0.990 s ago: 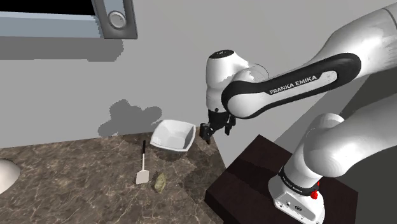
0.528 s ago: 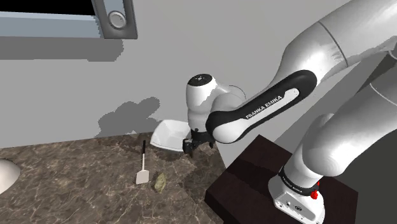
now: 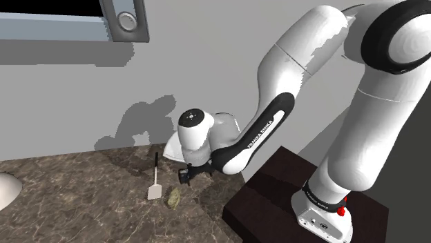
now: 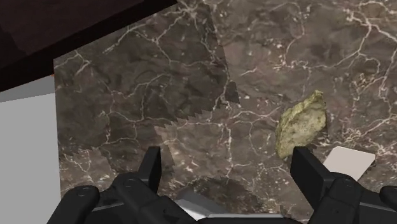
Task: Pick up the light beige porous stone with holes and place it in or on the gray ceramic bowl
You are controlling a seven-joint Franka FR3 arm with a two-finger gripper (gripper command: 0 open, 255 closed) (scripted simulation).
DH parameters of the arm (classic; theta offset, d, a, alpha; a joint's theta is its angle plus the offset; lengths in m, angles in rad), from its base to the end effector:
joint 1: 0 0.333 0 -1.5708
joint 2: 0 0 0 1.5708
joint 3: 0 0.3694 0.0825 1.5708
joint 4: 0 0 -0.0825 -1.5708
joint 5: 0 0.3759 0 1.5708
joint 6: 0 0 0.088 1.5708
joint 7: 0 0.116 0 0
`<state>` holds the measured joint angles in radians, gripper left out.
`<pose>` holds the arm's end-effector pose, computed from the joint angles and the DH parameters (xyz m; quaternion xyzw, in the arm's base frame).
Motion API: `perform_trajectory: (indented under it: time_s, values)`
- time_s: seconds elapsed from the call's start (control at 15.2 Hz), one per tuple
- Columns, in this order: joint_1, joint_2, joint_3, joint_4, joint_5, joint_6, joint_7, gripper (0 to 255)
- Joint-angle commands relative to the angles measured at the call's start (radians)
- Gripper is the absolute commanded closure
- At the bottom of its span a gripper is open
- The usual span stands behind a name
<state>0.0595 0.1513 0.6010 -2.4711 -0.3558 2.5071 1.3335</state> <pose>0.3704 0.2905 0.2874 0.9798 -0.1879 0.0268 0.0622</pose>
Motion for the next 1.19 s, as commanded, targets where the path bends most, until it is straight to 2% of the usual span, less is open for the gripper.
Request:
perform_trajectory:
  time_s: [0.0,0.13,0.33,0.73,1.12]
  values:
    - [0.044,0.115,-0.038,0.070,-0.141,0.013,0.134,0]
    - [0.103,0.205,-0.086,0.140,-0.229,0.012,0.223,0]
    - [0.187,0.329,-0.151,0.252,-0.325,0.003,0.326,0]
    - [0.329,0.562,-0.251,0.502,-0.428,-0.029,0.447,0]
    - [0.351,0.638,-0.288,0.550,-0.464,0.000,0.471,0]
